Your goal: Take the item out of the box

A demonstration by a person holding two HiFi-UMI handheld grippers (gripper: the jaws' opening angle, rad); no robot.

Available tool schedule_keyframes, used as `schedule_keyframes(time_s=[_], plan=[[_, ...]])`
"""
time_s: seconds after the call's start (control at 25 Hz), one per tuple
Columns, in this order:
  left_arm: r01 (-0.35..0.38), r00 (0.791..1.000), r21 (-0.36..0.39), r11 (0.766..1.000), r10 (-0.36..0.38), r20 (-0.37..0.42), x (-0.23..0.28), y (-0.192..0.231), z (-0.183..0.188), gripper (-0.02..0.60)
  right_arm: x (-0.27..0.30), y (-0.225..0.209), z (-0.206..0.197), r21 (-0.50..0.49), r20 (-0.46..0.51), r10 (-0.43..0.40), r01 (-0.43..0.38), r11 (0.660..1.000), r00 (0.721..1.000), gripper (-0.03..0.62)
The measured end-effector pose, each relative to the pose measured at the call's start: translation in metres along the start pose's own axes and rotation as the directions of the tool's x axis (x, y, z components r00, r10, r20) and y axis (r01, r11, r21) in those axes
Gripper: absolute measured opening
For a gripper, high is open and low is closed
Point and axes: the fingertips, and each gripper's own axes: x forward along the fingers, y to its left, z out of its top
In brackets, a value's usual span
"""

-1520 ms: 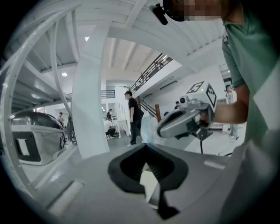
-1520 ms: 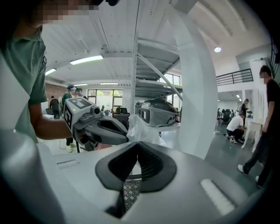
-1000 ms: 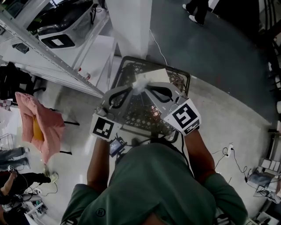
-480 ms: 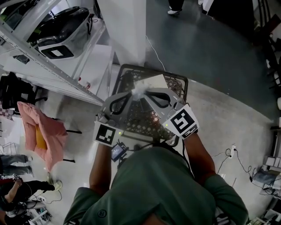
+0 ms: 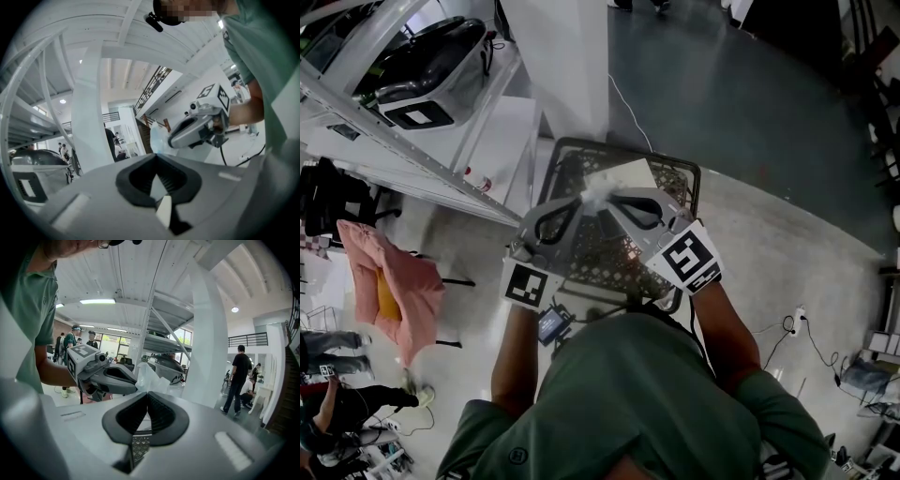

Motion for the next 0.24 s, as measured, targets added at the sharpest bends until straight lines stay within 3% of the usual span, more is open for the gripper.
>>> schedule_keyframes(time_s=[0.24], plan=[[0.001, 1.000, -0.013, 1.000, -0.001, -0.016, 0.0072, 0.0008, -0.0063, 0.002, 0.0022, -0.0066, -0.0059, 0.005, -0.008, 0.005, -0.005, 1.000, 1.000, 0.008]])
